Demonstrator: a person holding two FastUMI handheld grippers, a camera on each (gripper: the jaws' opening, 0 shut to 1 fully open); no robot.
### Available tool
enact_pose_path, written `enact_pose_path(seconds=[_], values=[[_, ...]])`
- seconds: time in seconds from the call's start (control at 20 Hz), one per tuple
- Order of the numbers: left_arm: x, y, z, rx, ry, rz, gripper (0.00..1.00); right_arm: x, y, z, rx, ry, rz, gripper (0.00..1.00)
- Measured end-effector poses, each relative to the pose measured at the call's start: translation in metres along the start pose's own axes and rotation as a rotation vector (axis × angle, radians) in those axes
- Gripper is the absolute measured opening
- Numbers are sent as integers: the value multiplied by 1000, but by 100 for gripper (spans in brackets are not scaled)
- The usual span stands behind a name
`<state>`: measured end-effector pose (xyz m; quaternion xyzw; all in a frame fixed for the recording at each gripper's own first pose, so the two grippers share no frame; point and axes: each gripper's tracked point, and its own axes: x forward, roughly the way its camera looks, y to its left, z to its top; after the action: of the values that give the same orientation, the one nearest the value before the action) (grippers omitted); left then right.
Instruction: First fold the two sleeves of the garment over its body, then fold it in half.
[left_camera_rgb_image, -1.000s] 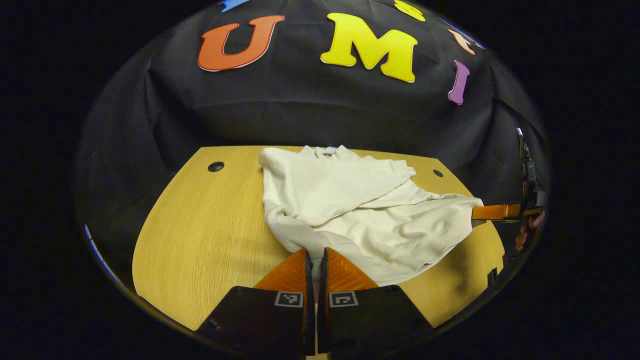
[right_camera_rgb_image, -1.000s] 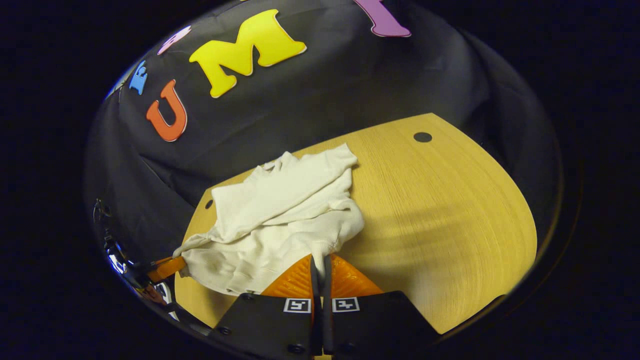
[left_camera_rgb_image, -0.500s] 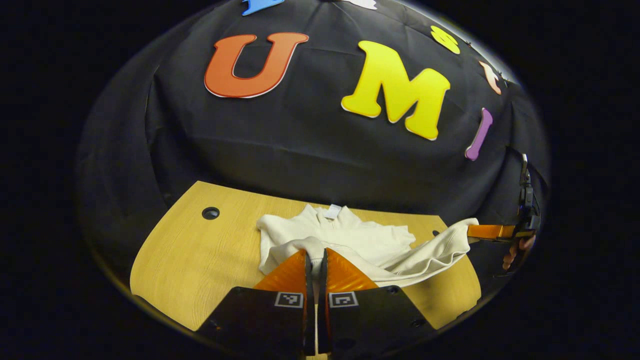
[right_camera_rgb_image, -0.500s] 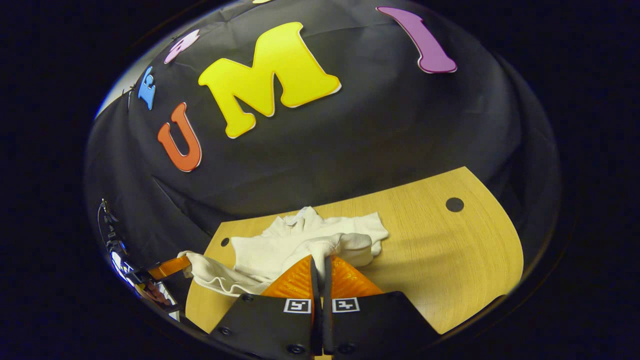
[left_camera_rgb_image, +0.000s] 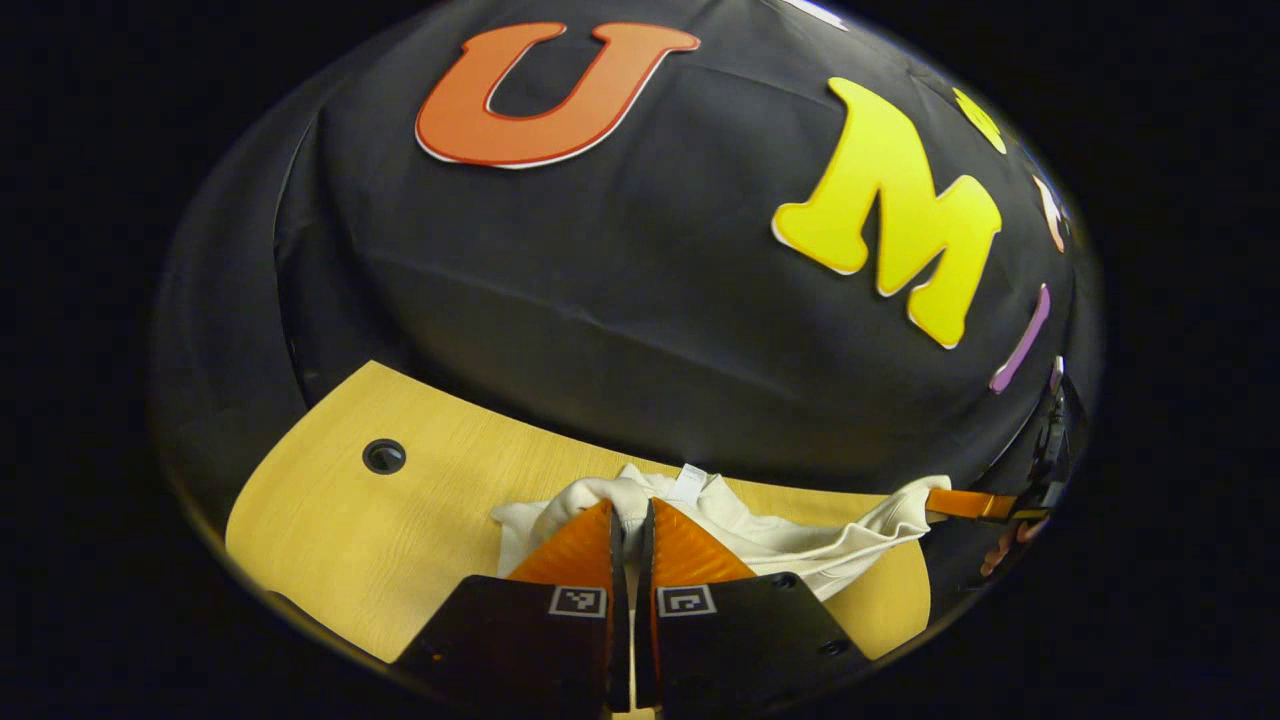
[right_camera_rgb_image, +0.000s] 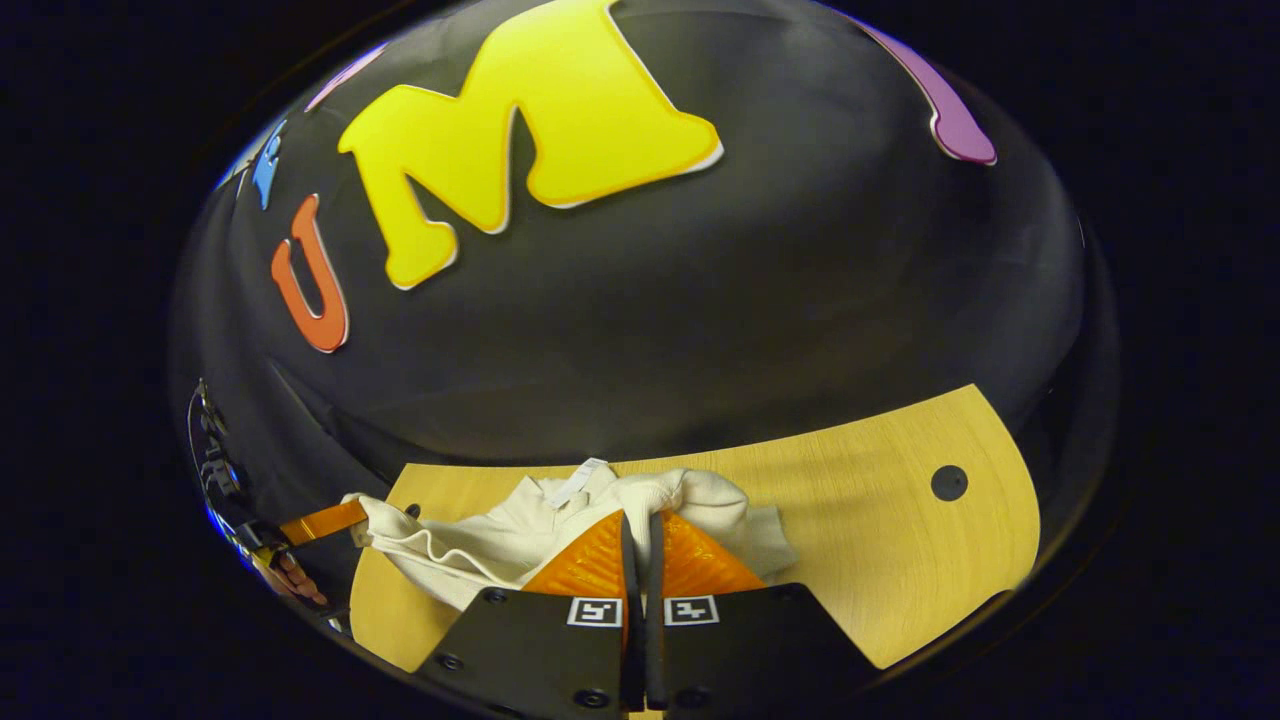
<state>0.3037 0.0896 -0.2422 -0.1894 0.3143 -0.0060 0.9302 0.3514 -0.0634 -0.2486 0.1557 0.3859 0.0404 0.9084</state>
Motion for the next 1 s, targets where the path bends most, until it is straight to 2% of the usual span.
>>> enact_pose_path(seconds=[0.25,0.5,0.55,0.6,0.65,0.7,0.75,0.8,0.9,0.95,1.0], values=[[73,21,-20,26,-14,52,5,82,-32,-30,48,32,-40,1],[122,35,-51,59,-12,133,5,125,-47,-57,47,8,-105,1],[127,35,-52,67,-16,138,14,130,-48,-57,43,-6,-115,1],[129,35,-52,73,-22,137,0,127,-45,-58,46,-10,-112,6],[129,34,-51,73,-24,128,10,127,-45,-55,51,-16,-116,9],[128,35,-50,74,-26,134,20,127,-43,-53,58,-32,-113,18],[127,37,-46,84,-32,137,25,124,-42,-46,57,-53,-118,25],[121,38,-38,95,-49,145,39,115,-45,-40,50,-80,-123,39],[105,43,-15,120,-107,174,76,98,-47,-28,30,-128,-148,48],[95,42,1,130,-150,179,83,91,-47,-24,20,-149,-161,55],[84,42,14,138,-183,179,92,82,-51,-21,5,-167,-180,67]])
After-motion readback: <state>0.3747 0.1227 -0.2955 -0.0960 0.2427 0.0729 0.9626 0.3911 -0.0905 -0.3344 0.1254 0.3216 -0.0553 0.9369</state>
